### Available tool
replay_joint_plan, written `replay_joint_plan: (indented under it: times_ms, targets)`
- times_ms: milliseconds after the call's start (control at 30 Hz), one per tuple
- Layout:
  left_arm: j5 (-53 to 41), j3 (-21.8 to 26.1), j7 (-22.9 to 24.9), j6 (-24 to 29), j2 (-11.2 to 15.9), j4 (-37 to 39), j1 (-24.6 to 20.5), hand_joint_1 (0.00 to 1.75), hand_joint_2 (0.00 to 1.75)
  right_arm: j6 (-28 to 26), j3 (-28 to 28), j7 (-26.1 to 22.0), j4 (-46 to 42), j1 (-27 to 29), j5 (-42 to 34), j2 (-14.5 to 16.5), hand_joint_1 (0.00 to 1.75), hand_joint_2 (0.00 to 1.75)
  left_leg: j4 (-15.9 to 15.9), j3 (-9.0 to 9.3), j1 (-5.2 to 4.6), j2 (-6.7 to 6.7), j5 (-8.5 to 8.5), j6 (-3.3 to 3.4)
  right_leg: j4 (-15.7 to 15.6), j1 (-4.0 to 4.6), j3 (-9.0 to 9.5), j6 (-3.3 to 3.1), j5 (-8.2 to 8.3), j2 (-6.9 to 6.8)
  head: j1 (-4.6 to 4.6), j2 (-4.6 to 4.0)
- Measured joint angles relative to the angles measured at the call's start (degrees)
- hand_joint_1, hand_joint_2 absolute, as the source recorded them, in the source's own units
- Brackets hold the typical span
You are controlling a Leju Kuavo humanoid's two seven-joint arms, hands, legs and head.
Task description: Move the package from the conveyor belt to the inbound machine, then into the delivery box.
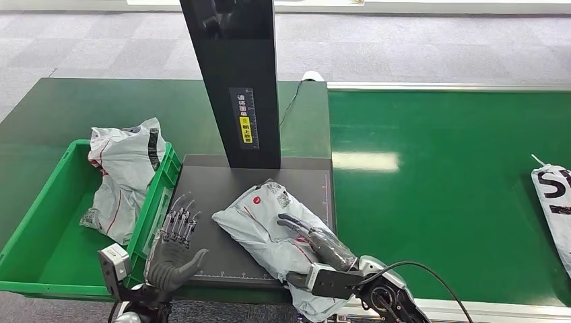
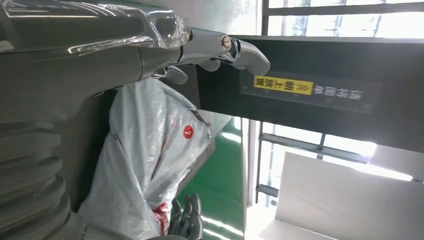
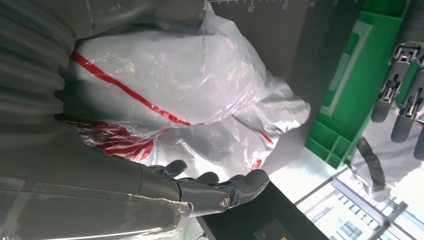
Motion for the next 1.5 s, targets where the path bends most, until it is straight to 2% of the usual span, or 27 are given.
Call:
replay_joint_plan:
  times_ms: [100, 367, 467, 667, 867, 967, 1133, 1200, 1267, 1333, 1400, 1500]
  targets:
    - [-3.0, -0.2, -1.3, 1.6, 0.0, -1.4, 0.3, 0.00, 1.75, -0.1, -0.8, -1.2, -0.3, 0.6, -0.8, 0.1, 0.00, 1.75, 0.0, 0.00, 0.00, 0.01, 0.00, 0.00, 0.0, 0.00, 0.00, 0.00, 0.00, 0.00, 0.01, 0.00]
    - [-20.7, -3.8, -1.9, 11.6, 0.2, -3.5, 0.1, 0.00, 1.75, 2.6, -2.8, -5.1, -1.7, 1.5, -7.8, 0.7, 0.00, 1.75, 0.0, 0.01, 0.00, 0.00, 0.00, 0.00, 0.0, 0.00, 0.00, 0.00, 0.00, 0.00, 0.02, 0.00]
    - [-27.7, -6.2, -0.4, 14.6, 0.5, -3.6, -0.9, 0.00, 1.75, 0.3, -4.4, -5.5, -2.7, 1.5, -9.1, 1.4, 0.00, 1.75, 0.0, 0.00, 0.00, 0.00, 0.00, 0.00, 0.0, 0.00, 0.00, 0.00, 0.00, 0.00, 0.01, 0.00]
    - [-34.3, -10.2, 1.9, 15.8, 1.3, -3.4, -2.4, 0.00, 1.75, -7.3, -7.9, -6.3, -4.8, 1.7, -10.2, 2.9, 0.00, 1.75, 0.0, 0.01, 0.00, 0.00, 0.00, 0.00, 0.0, 0.00, -0.01, 0.00, 0.00, 0.00, 0.01, 0.00]
    - [-47.0, -14.5, 10.4, 16.7, 2.7, -0.6, -5.1, 0.00, 1.75, -12.9, -10.8, -6.3, -8.1, 2.7, -12.2, 4.6, 0.00, 1.75, 0.0, 0.01, 0.00, 0.02, 0.00, 0.00, 0.0, 0.00, -0.02, 0.00, 0.00, 0.00, 0.01, 0.00]
    - [-51.2, -16.2, 14.0, 17.3, 2.9, 2.2, -6.8, 0.00, 1.75, -13.8, -11.6, -5.7, -9.5, 3.1, -12.6, 5.4, 0.00, 1.75, 0.0, 0.01, 0.00, 0.00, 0.00, 0.00, 0.0, 0.00, -0.02, 0.00, 0.00, 0.00, 0.01, 0.00]
    - [-62.2, -18.6, 23.7, 18.8, 2.8, 9.1, -10.1, 0.00, 1.75, -14.7, -12.4, -5.0, -11.2, 4.2, -12.5, 6.5, 0.00, 1.75, 0.0, 0.01, 0.00, 0.01, 0.01, 0.00, 0.0, 0.00, -0.02, 0.00, 0.00, 0.00, 0.01, 0.00]
    - [-64.3, -18.8, 25.9, 19.7, 2.5, 12.1, -11.3, 0.00, 1.75, -15.0, -12.6, -4.7, -11.8, 4.7, -12.4, 6.9, 0.00, 1.75, 0.0, 0.01, 0.00, 0.01, 0.01, 0.00, 0.0, 0.00, -0.02, 0.00, 0.00, 0.00, 0.01, 0.00]
    - [-65.1, -18.8, 26.9, 20.3, 2.2, 14.5, -12.4, 0.26, 1.75, -15.2, -12.9, -4.5, -12.4, 5.1, -12.2, 7.2, 0.00, 1.75, 0.0, 0.01, 0.00, 0.01, 0.00, 0.00, 0.0, 0.00, -0.02, 0.00, 0.00, 0.00, 0.01, 0.00]
    - [-65.1, -18.7, 27.2, 20.5, 1.7, 16.3, -13.3, 1.10, 1.75, -15.2, -13.2, -4.4, -12.7, 5.4, -12.1, 7.4, 0.00, 1.75, 0.0, 0.00, 0.00, 0.01, 0.00, 0.00, 0.0, 0.00, -0.01, 0.00, 0.00, 0.00, 0.01, 0.00]
    - [-64.4, -18.5, 27.2, 20.5, 1.3, 17.6, -13.9, 1.71, 1.75, -15.3, -13.4, -4.2, -13.0, 5.7, -11.9, 7.6, 0.00, 1.75, 0.0, 0.00, -0.01, 0.01, 0.00, 0.00, 0.0, 0.00, -0.01, 0.00, 0.00, 0.00, 0.01, 0.00]
    - [-62.9, -17.9, 25.8, 21.3, 1.0, 19.0, -14.4, 1.75, 1.75, -15.5, -13.6, -4.0, -13.4, 6.2, -11.9, 7.7, 0.00, 1.75, 0.0, 0.00, -0.01, 0.00, 0.00, 0.00, 0.0, 0.00, 0.00, 0.00, 0.00, 0.00, 0.01, 0.00]
